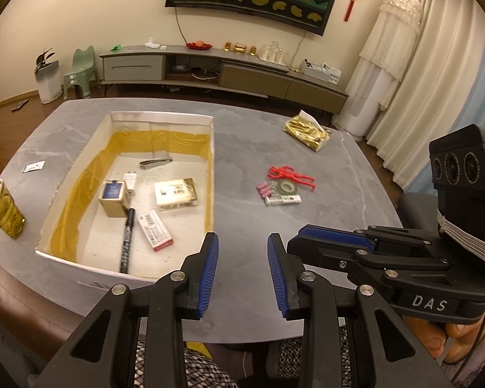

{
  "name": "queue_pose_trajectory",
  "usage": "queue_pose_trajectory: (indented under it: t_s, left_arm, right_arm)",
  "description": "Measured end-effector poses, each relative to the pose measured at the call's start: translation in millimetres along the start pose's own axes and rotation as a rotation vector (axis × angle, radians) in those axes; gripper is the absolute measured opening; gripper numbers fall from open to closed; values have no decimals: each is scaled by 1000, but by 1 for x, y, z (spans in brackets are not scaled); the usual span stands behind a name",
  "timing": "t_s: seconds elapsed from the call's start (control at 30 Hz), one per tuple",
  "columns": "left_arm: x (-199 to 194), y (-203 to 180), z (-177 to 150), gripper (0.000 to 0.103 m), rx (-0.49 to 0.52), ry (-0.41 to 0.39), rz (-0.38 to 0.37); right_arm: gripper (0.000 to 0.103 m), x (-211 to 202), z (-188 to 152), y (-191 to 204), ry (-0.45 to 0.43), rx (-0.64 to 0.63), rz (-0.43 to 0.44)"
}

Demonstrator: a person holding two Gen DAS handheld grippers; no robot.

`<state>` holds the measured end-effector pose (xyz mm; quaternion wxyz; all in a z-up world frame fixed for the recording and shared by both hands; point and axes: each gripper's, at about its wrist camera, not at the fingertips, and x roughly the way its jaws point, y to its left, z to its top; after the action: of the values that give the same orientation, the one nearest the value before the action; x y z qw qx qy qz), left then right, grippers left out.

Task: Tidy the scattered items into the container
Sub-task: 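Withdraw both open tools from the box toward the remaining table items, then grasp the white tube with the right tool while the left tool grasps the pink binder clips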

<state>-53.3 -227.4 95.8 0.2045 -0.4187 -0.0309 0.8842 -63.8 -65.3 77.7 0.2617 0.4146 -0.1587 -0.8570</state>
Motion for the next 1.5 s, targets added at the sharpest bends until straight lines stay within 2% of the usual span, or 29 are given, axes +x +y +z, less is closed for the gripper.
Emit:
queue_pose_trajectory:
  t_s: [0.33, 0.7, 1.07, 1.5]
  left_arm:
    - [33, -29, -2, 33, 35, 52, -37]
    - [95, -64, 10, 36, 70, 120, -69]
    - [167, -70, 35, 40, 52, 167, -63]
    - [256, -55, 53, 44, -13, 190, -26]
  right_arm:
    - [23, -14, -22, -57, -30, 123, -34]
    - [23, -23, -29, -123, -46, 207, -115]
    - [26, -7, -11, -172, -49, 228, -191]
    - [30, 39, 18, -220, -18, 208, -280]
